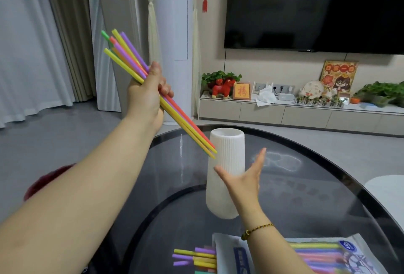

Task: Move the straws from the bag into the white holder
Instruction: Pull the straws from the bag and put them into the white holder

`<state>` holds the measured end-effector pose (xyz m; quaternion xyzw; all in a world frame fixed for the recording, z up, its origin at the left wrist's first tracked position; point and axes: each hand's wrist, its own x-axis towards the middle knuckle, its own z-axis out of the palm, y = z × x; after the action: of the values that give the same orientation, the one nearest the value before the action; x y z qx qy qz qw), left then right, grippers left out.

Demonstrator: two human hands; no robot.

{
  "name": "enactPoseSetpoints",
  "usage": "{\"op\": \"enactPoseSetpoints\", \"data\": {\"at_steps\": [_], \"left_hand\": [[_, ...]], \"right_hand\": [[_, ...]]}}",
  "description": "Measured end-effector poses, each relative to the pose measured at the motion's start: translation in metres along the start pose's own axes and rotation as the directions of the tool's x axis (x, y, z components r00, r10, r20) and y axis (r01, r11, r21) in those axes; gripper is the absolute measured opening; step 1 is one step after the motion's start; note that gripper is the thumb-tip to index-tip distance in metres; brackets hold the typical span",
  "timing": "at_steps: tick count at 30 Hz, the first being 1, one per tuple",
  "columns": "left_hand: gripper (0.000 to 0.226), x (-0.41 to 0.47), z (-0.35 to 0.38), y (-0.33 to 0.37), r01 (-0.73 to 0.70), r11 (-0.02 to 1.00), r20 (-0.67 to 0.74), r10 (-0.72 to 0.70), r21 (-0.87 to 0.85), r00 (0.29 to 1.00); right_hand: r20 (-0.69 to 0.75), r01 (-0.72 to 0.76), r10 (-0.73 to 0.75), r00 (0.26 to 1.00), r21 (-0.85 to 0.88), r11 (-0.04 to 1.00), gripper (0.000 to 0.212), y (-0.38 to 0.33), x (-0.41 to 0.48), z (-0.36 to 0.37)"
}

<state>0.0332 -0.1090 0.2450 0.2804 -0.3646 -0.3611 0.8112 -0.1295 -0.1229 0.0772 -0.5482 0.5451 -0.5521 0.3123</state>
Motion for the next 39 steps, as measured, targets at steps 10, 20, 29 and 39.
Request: {"op": "enactPoseSetpoints", "data": {"at_steps": [10,20,29,39], "left_hand": [[0.03,0.012,0.014,0.01,-0.049,0.991,-0.03,0.045,-0.128,0.999],[0.027,-0.008,0.02,-0.011,-0.087,0.979,0.106,0.069,0.183,0.992],[0.022,-0.021,-0.019,-0.032,-0.015,0.682,0.117,-0.104,0.731,0.988],[0.011,-0.021,-0.108,-0.001,0.206,0.613,-0.043,-0.27,0.763,0.962]], "right_hand": [[0.243,0.059,-0.039,0.969,-0.074,0.995,0.116,0.014,-0.005,0.006],[0.326,0.122,-0.105,0.939,-0.032,0.992,0.107,0.008,-0.022,0.008],[0.419,0.12,-0.111,0.901,0.004,0.993,0.107,-0.015,-0.042,0.043],[0.511,0.087,-0.126,0.85,0.099,0.991,0.107,-0.041,-0.084,0.109]]}}
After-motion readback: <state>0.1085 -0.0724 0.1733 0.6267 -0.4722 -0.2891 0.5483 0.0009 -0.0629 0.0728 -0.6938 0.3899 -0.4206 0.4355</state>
